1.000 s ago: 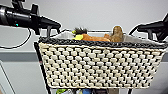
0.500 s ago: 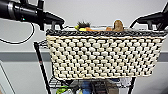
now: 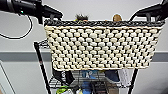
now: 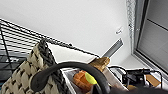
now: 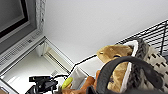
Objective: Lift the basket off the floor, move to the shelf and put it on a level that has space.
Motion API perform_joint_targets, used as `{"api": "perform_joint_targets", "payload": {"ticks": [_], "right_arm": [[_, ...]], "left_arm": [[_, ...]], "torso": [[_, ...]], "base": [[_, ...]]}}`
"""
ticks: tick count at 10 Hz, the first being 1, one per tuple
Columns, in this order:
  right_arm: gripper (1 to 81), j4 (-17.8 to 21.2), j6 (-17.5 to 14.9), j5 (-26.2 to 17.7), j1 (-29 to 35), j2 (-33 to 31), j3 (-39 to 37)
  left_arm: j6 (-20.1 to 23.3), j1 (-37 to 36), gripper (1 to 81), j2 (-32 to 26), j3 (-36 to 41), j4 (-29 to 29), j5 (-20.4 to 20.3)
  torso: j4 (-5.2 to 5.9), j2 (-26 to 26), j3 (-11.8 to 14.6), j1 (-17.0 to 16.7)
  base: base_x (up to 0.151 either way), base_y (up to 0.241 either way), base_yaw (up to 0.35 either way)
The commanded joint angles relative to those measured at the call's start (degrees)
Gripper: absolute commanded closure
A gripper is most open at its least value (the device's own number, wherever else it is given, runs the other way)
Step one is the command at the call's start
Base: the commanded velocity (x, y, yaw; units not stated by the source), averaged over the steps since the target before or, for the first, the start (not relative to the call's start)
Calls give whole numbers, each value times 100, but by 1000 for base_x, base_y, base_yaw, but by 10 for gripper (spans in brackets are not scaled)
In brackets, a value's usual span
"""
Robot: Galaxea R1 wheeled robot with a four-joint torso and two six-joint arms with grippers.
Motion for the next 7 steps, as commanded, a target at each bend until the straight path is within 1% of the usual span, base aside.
{"api": "perform_joint_targets", "payload": {"ticks": [1,2,3,4,5,7], "right_arm": [[811,-119,-22,303,737,414,-712],[811,-137,-48,206,755,493,-887],[811,-137,-83,188,807,582,-1091],[811,-128,-92,179,833,740,-1258],[811,-146,-92,83,834,881,-1390],[811,-154,-110,48,877,1029,-1688]], "left_arm": [[118,-782,811,413,-691,135,-251],[145,-782,811,500,-875,144,-234],[162,-782,811,597,-1033,144,-129],[162,-782,811,668,-1140,144,-119],[171,-782,811,809,-1290,144,-111],[197,-782,811,1098,-1614,144,-41]], "torso": [[0,0,0,0],[0,0,0,2],[0,0,0,2],[0,0,0,2],[0,0,0,2],[0,0,0,2]], "base": [[0,0,0],[0,0,0],[0,0,0],[0,0,0],[0,0,0],[0,0,0]]}}
